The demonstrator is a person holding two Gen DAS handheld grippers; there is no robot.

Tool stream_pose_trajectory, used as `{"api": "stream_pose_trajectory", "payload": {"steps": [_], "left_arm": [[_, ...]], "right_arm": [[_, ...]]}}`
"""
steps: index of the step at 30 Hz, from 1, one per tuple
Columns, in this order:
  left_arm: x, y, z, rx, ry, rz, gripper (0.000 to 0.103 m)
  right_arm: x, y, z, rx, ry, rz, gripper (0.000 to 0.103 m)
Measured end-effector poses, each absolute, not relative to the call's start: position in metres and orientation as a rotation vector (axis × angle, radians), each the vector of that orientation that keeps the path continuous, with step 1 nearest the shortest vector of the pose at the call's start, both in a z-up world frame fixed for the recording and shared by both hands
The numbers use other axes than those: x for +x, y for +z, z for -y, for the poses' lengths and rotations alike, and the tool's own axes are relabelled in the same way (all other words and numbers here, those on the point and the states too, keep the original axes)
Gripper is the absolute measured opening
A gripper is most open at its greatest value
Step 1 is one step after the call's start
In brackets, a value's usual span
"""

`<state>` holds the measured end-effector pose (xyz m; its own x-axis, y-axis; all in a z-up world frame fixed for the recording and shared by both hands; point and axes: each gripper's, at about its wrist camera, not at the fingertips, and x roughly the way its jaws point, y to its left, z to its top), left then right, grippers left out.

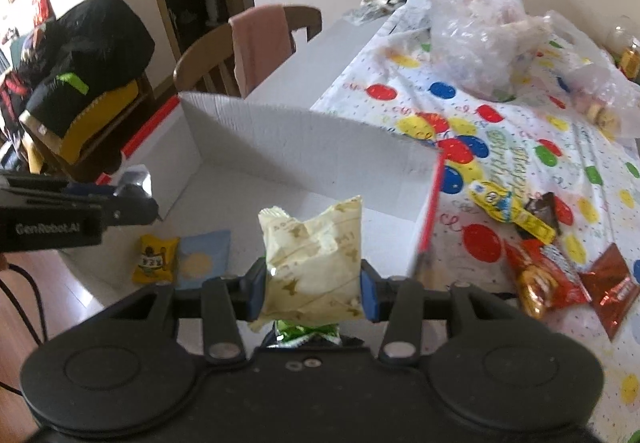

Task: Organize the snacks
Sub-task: 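Carry the dark snack and white packet with both tools into the red box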

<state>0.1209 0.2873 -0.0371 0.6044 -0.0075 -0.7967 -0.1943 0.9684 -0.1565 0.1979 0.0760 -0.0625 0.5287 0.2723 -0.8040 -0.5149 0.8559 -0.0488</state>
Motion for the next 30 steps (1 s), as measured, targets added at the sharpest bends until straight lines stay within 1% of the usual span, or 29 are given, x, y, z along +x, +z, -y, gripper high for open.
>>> {"api": "stream_pose_trajectory", "payload": {"steps": [9,12,18,26,30], "left_arm": [[0.144,-0.071,-0.3,-0.203,0.098,-1.025,0.035],[0.15,-0.073,-0.293,-0.146,0.087,-1.034,0.035],[0.16,-0.08,-0.289,-0.138,0.065,-1.084,0.035],[0.16,-0.08,-0.287,-0.111,0.065,-1.103,0.035],[0.159,-0.079,-0.285,-0.12,0.055,-1.098,0.043]], "right_arm": [[0.219,-0.099,-0.105,-0.378,0.486,-0.967,0.044],[0.223,-0.103,-0.107,-0.379,0.491,-0.985,0.044],[0.227,-0.108,-0.107,-0.38,0.482,-1.008,0.045],[0.225,-0.109,-0.107,-0.371,0.482,-1.01,0.047],[0.222,-0.107,-0.104,-0.369,0.488,-1.008,0.05]]}}
